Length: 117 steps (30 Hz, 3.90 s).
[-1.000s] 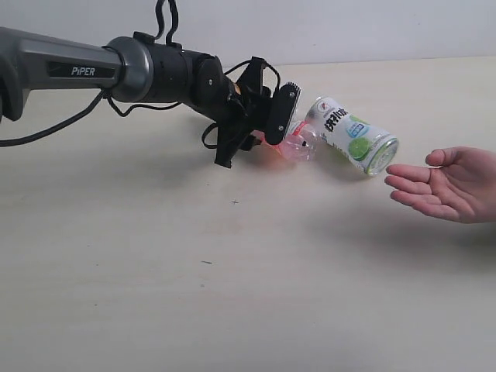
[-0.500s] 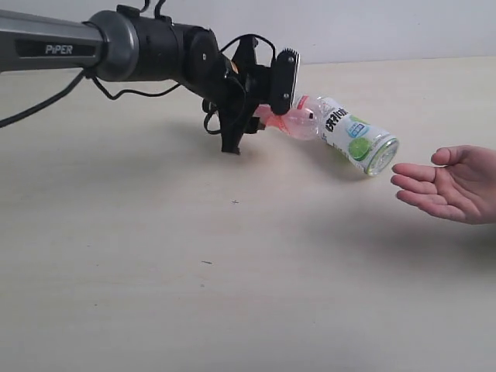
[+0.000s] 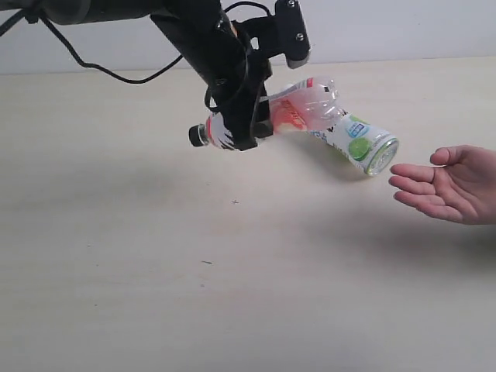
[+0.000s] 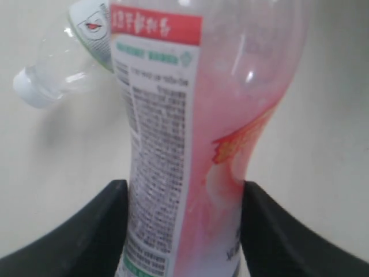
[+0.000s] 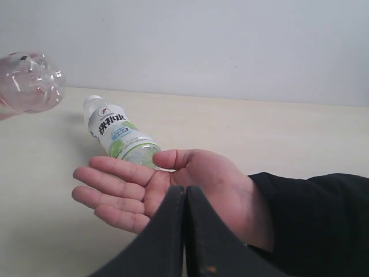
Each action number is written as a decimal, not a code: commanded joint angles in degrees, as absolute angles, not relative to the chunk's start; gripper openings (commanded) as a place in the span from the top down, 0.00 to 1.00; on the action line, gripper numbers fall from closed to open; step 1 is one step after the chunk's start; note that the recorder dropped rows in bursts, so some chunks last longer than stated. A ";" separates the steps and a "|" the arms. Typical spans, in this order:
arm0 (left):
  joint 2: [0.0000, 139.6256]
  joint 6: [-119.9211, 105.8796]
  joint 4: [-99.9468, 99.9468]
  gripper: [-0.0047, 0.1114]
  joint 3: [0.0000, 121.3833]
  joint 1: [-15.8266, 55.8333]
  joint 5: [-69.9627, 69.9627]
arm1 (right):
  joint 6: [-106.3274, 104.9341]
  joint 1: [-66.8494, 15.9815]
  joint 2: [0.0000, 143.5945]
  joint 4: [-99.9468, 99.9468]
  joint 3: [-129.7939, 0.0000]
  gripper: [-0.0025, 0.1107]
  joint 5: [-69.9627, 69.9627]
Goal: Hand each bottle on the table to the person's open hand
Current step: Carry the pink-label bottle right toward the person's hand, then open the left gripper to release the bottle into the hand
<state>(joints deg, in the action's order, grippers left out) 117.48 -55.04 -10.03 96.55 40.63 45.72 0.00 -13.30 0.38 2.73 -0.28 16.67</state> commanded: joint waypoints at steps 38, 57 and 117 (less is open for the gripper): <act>113.51 -17.55 -78.21 0.96 96.82 53.13 28.14 | 0.00 -13.54 0.00 2.85 0.00 0.98 16.23; 126.64 -23.49 -90.86 0.96 97.15 52.58 27.21 | 0.00 -13.54 0.00 2.85 0.00 0.98 15.94; 129.48 -33.16 -88.44 0.20 97.41 53.26 31.10 | 0.32 -13.54 0.00 2.85 0.00 0.98 16.16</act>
